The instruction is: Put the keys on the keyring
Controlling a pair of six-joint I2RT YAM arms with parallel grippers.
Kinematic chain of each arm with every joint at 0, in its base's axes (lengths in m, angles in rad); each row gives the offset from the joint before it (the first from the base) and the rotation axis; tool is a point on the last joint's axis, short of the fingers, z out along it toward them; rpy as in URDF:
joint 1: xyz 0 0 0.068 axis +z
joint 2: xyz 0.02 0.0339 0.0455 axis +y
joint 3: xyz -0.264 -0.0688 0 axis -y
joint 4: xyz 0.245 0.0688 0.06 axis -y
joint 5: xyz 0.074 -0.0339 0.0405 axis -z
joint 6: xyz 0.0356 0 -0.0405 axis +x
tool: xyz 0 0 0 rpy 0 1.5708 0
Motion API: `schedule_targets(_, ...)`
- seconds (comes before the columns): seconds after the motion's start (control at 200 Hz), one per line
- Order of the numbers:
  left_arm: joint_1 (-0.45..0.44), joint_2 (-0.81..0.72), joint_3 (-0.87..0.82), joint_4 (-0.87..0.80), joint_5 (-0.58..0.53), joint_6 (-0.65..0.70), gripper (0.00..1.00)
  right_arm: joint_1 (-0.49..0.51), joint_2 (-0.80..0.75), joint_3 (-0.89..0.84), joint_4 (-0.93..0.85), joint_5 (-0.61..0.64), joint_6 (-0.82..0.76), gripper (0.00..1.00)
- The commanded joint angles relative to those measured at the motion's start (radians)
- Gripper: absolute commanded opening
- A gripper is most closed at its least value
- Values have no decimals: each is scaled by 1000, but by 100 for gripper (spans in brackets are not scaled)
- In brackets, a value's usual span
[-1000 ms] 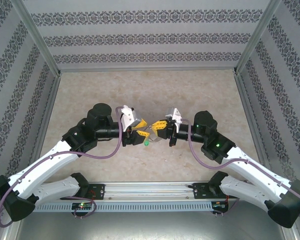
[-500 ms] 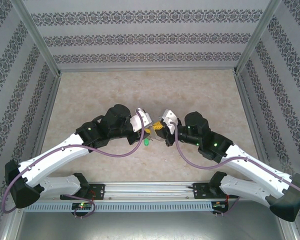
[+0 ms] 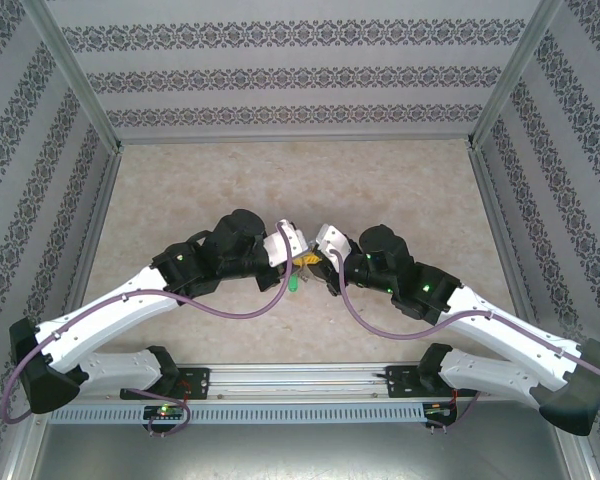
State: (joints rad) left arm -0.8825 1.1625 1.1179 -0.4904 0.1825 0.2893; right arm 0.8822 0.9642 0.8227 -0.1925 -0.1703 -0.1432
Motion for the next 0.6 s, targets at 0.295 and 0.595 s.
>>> schedule_targets(0.295,-16,46,39,-31,39,25,13,37,-12,35,35,-29,-51,0)
schedule_targets(0.595,-16,64,43,-33,62,34,3,37,-42,14,79,-87,-52,0)
